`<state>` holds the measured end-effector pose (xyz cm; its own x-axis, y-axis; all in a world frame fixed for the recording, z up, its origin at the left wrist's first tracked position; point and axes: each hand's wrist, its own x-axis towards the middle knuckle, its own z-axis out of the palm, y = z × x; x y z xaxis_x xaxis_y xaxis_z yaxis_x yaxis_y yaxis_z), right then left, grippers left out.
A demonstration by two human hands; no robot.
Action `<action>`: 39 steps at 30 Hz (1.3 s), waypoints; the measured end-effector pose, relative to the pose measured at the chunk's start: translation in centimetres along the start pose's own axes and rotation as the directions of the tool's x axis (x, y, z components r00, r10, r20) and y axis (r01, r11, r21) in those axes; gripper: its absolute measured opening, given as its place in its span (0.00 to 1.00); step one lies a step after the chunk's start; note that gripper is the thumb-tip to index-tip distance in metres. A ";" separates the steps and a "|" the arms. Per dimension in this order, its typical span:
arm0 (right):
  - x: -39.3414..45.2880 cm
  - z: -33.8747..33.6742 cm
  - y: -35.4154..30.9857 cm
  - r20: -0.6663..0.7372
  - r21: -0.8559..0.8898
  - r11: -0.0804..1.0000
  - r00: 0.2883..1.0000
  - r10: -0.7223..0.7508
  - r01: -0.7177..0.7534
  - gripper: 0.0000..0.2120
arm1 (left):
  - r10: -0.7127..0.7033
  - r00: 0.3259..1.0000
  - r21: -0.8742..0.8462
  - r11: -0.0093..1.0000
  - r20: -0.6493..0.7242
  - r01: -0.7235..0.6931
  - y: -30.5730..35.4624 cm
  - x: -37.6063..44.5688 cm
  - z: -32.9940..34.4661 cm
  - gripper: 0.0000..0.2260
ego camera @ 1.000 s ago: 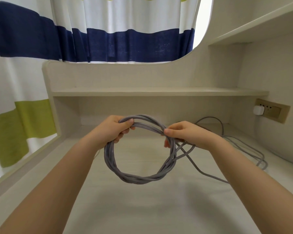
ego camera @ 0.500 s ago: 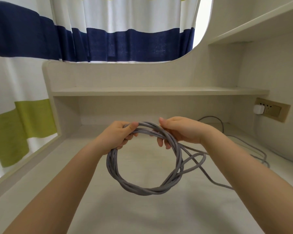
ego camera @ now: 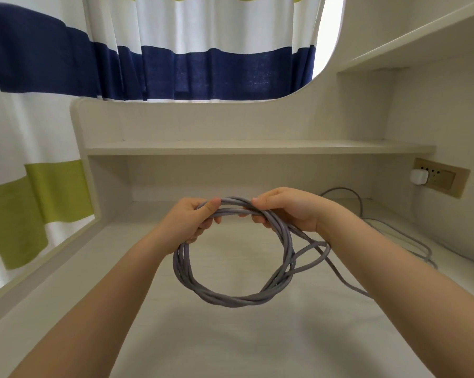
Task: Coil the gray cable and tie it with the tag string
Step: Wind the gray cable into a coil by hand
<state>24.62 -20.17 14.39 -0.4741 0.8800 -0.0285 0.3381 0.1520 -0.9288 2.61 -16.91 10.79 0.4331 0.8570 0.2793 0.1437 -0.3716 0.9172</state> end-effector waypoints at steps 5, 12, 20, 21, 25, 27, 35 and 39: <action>0.1 0.3 -0.4 -0.093 -0.151 0.989 0.995 -0.021 0.007 0.07 | -0.010 1.000 0.087 0.996 0.016 0.008 0.2 -0.2 -0.2 0.17; 0.0 0.9 -0.9 -0.166 -0.290 0.957 0.985 -0.051 0.001 0.10 | -0.098 0.992 0.370 0.927 0.081 0.061 1.5 -0.3 -1.1 0.14; 1.2 2.5 -1.6 -0.075 -0.323 0.946 0.995 -0.066 0.039 0.10 | -0.084 0.947 0.585 0.802 0.311 -0.121 5.1 0.5 2.0 0.11; 1.2 2.6 -1.7 -0.065 -0.326 0.944 0.995 -0.071 0.046 0.09 | -0.099 0.946 0.611 0.783 0.307 -0.117 5.0 0.7 2.2 0.11; 0.8 2.5 -1.9 -0.020 -0.417 0.906 0.996 -0.088 0.072 0.05 | -0.097 0.960 0.629 0.772 0.261 -0.093 4.1 1.1 2.1 0.10; 0.8 2.6 -1.9 -0.014 -0.482 0.874 0.997 -0.071 0.055 0.07 | -0.081 0.968 0.610 0.788 0.236 -0.083 3.7 1.2 2.0 0.09; 0.2 0.2 -1.7 -0.004 -0.540 0.841 0.999 0.043 -0.038 0.12 | -0.134 0.975 0.566 0.824 0.175 0.012 2.8 0.8 -0.2 0.10; 0.6 -0.5 -1.2 -0.057 -0.576 0.813 0.996 0.068 -0.088 0.13 | -0.172 0.974 0.569 0.820 0.149 0.058 2.2 0.7 -0.7 0.07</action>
<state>24.38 -19.59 15.67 -0.4034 0.9123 -0.0703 0.7848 0.3054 -0.5393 2.63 -16.94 13.18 0.5298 0.8451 0.0714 0.6493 -0.4583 0.6069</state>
